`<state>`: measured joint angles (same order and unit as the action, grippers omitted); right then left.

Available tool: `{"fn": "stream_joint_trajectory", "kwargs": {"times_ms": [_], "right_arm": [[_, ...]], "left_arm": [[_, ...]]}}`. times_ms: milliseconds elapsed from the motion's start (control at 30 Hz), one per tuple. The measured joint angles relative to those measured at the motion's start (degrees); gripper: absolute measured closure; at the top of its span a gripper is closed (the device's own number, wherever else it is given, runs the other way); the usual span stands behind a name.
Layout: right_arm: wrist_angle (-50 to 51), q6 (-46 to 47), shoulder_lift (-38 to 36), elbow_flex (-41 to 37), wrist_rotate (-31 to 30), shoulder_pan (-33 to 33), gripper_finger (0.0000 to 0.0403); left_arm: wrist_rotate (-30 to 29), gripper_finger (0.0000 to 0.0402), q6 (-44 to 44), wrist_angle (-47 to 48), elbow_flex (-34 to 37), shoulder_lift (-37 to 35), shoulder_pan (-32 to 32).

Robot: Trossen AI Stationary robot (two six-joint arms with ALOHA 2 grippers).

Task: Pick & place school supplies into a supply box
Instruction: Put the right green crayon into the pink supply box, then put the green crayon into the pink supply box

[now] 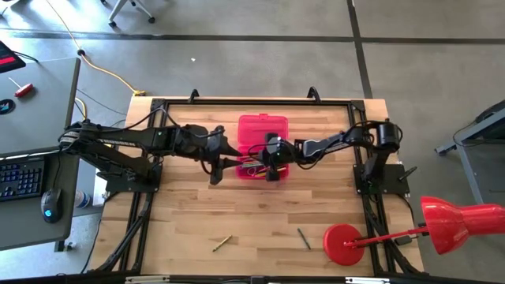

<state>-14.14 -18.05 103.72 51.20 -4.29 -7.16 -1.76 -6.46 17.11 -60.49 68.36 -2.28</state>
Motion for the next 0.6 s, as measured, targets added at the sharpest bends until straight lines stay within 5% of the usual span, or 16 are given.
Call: {"fn": "stream_joint_trajectory", "kwargs": {"times_ms": [367,600], "right_arm": [[-1.0,3.8,0.0,0.0,-0.5,0.7,0.0303],[-6.9,7.7,0.0,0.0,15.3,5.9,0.0291]], "left_arm": [[5.7,0.0245,-7.4,1.3,0.0,0.0,-1.9],[1.0,0.0245,-12.0,1.7,0.0,0.0,-11.0]]}}
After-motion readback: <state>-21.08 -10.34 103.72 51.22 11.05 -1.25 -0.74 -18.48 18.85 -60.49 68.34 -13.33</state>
